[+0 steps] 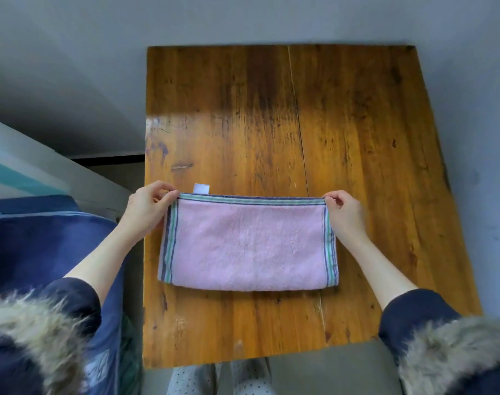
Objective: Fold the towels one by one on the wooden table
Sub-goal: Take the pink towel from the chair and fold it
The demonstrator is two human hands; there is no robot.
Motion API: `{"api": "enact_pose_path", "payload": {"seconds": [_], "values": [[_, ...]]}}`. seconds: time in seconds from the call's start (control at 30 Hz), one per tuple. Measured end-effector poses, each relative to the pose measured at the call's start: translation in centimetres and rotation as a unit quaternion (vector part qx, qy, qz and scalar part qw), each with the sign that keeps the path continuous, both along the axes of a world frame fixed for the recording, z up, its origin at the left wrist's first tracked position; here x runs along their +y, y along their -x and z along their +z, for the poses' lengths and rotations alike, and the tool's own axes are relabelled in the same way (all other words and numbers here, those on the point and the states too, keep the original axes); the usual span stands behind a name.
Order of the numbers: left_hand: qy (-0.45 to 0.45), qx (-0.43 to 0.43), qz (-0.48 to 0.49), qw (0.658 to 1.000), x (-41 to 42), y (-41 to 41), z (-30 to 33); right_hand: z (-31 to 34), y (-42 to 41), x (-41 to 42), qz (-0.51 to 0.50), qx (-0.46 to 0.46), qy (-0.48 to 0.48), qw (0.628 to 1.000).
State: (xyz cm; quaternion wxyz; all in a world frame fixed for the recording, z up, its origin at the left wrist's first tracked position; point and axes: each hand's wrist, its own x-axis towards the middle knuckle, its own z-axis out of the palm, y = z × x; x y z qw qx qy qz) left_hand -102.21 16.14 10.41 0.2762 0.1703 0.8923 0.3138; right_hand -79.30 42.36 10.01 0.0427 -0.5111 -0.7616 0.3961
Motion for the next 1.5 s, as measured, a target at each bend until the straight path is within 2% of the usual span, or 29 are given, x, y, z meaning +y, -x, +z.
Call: {"api": "enact_pose_path", "payload": {"seconds": [0.07, 0.13, 0.23, 0.33, 0.43, 0.63, 0.97, 1.07, 1.17, 1.23, 1.33, 1.4, 1.5], "values": [[0.067, 0.104, -0.028, 0.992, 0.3, -0.4, -0.5, -0.6, 0.1, -0.5, -0.035, -0.004, -0.044, 0.998], [0.094, 0.229, -0.084, 0.965, 0.2, -1.2, -0.6, -0.5, 0.0, -1.7, -0.031, 0.014, -0.133, 0.991], [0.077, 0.330, -0.154, 0.928, 0.5, -4.6, -1.1, -1.0, 0.0, -5.4, 0.129, 0.034, -0.248, 0.959], [0.087, 0.302, -0.234, 0.920, 1.7, -9.9, -2.5, -2.7, 0.1, -9.8, 0.286, -0.005, -0.262, 0.922], [0.127, 0.255, -0.251, 0.925, 2.2, -12.0, -4.3, -4.4, -0.4, -10.9, 0.342, -0.069, -0.263, 0.899], [0.157, 0.265, -0.261, 0.915, 0.4, -9.9, -6.1, -5.6, -3.3, -5.9, 0.283, -0.099, -0.247, 0.921], [0.114, 0.250, -0.239, 0.931, 0.0, -9.2, -6.3, -5.4, -3.0, -5.9, 0.287, -0.140, -0.243, 0.916], [0.046, 0.218, -0.197, 0.955, -0.5, -9.5, -5.5, -4.7, -2.7, -7.2, 0.278, -0.135, -0.235, 0.922], [0.023, 0.241, -0.090, 0.966, -2.6, -10.2, -4.9, -3.9, -2.5, -10.5, 0.330, -0.106, -0.232, 0.909], [0.037, 0.249, -0.010, 0.968, -4.2, -10.6, -4.7, -3.8, -2.2, -13.0, 0.375, -0.089, -0.238, 0.892], [0.070, 0.208, 0.057, 0.974, -5.8, -11.0, -4.8, -4.2, -1.7, -15.4, 0.411, -0.098, -0.256, 0.869], [0.095, 0.180, 0.088, 0.975, -6.4, -11.0, -4.9, -4.6, -1.4, -15.9, 0.415, -0.119, -0.264, 0.863], [0.121, 0.189, 0.087, 0.971, -6.5, -10.5, -4.7, -5.1, -1.2, -16.0, 0.414, -0.144, -0.273, 0.856]]}}
